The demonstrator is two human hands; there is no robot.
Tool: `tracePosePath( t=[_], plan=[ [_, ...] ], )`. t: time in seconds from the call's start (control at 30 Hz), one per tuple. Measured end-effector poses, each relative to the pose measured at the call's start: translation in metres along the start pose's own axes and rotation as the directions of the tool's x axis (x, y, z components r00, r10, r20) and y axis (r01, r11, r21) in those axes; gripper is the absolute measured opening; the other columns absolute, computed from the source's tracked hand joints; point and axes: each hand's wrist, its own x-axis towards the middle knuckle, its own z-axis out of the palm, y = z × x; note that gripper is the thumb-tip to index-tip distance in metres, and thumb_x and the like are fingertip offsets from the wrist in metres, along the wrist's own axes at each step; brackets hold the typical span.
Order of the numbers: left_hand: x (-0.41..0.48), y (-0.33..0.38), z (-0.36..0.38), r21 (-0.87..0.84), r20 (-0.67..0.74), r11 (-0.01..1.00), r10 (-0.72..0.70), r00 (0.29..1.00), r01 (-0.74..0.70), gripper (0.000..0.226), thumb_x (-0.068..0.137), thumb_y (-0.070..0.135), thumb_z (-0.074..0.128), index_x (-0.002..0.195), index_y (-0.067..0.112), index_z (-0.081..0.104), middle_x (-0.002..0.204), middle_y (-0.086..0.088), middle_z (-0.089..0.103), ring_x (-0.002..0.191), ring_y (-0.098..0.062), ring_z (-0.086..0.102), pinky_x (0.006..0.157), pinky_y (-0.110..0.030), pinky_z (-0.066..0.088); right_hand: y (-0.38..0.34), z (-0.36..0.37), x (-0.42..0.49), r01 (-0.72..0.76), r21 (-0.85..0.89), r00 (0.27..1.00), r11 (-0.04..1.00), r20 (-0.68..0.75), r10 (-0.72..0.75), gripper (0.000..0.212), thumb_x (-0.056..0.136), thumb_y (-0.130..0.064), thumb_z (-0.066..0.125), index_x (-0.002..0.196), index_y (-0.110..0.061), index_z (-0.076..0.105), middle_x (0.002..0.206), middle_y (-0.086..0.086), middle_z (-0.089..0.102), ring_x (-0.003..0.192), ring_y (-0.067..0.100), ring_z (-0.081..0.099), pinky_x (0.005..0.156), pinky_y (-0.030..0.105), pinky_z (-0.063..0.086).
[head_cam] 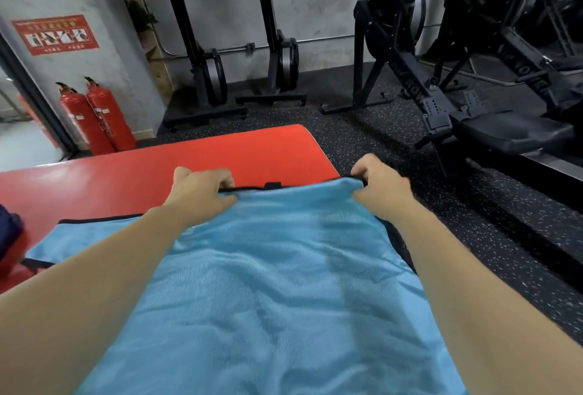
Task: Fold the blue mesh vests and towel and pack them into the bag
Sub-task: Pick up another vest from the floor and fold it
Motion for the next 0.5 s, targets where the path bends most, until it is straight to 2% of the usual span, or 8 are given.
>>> tracePosePath(
  t=[0.03,0.1,0.17,0.27,0.33,0.4,0.43,0.5],
  plan=[
    [0.004,0.004,-0.001,0.035,-0.046,0.998,-0.052,0.998,0.054,0.015,0.087,0.045,0.064,0.095,0.037,0.054,0.094,0.013,0.065,0.094,-0.014,0.056,0.092,-0.036,0.023,0.0,0.003,0.003,-0.029,-0.112,0.992,0.993,-0.129,0.014,0.042,0.082,-0.008,0.059,0.116,-0.029,0.047,0.104,-0.005,0.053,0.105,0.022,0.047,0.094,0.041,0.035],
    [0.01,0.012,0.004,0.183,-0.049,0.966,-0.176,0.983,0.182,0.041,0.088,0.045,0.063,0.125,0.035,0.05,0.123,0.005,0.057,0.118,-0.02,0.046,0.097,-0.041,0.026,-0.001,0.012,0.005,-0.122,-0.251,0.961,0.96,-0.272,0.051,0.057,0.084,-0.012,0.061,0.134,-0.027,0.039,0.122,0.002,0.049,0.118,0.026,0.041,0.095,0.042,0.032],
    [0.011,0.017,0.01,0.213,-0.106,0.944,-0.233,0.967,0.251,0.053,0.091,0.04,0.06,0.139,0.03,0.041,0.136,-0.001,0.047,0.126,-0.024,0.039,0.103,-0.044,0.026,0.0,0.023,0.002,-0.146,-0.265,0.951,0.953,-0.301,0.062,0.06,0.084,-0.014,0.061,0.139,-0.023,0.037,0.129,0.006,0.048,0.12,0.028,0.04,0.095,0.041,0.032],
    [-0.003,0.019,0.019,0.196,-0.157,0.965,-0.142,0.977,0.172,0.047,0.095,0.034,0.054,0.14,0.029,0.041,0.137,0.0,0.044,0.125,-0.023,0.037,0.102,-0.041,0.026,-0.006,0.04,-0.01,-0.045,-0.332,0.958,0.942,-0.28,-0.053,0.053,0.086,-0.02,0.06,0.135,-0.021,0.042,0.126,0.006,0.051,0.119,0.028,0.042,0.095,0.04,0.032],
    [-0.021,0.017,0.025,0.148,-0.139,0.98,-0.115,0.984,0.136,0.041,0.097,0.033,0.05,0.138,0.03,0.045,0.136,0.003,0.044,0.124,-0.022,0.037,0.102,-0.04,0.025,-0.014,0.052,-0.023,0.071,-0.366,0.964,0.928,-0.213,-0.158,0.049,0.088,-0.03,0.059,0.134,-0.02,0.044,0.126,0.005,0.053,0.119,0.028,0.043,0.097,0.041,0.03],
    [-0.044,0.011,0.028,0.065,-0.107,0.982,-0.168,0.98,0.175,0.039,0.098,0.035,0.048,0.136,0.028,0.046,0.137,0.003,0.044,0.127,-0.023,0.038,0.105,-0.041,0.025,-0.024,0.063,-0.037,0.201,-0.374,0.968,0.905,-0.069,-0.243,0.056,0.092,-0.045,0.054,0.14,-0.019,0.041,0.135,0.005,0.05,0.128,0.028,0.04,0.105,0.044,0.025],
    [-0.056,0.005,0.03,0.039,-0.086,0.978,-0.201,0.976,0.205,0.039,0.099,0.037,0.047,0.136,0.027,0.046,0.138,0.003,0.045,0.129,-0.023,0.038,0.107,-0.042,0.025,-0.028,0.068,-0.042,0.247,-0.361,0.966,0.899,0.023,-0.256,0.063,0.093,-0.053,0.049,0.145,-0.019,0.035,0.144,0.007,0.044,0.136,0.027,0.033,0.111,0.047,0.02],
    [-0.078,-0.01,0.032,-0.007,-0.034,0.961,-0.278,0.96,0.278,0.042,0.098,0.045,0.044,0.137,0.026,0.045,0.141,0.002,0.045,0.133,-0.024,0.037,0.111,-0.047,0.024,-0.034,0.074,-0.048,0.277,-0.353,0.955,0.894,0.207,-0.215,0.074,0.094,-0.065,0.034,0.154,-0.025,0.016,0.161,0.008,0.017,0.149,0.025,0.01,0.117,0.051,0.005]
  ],
)
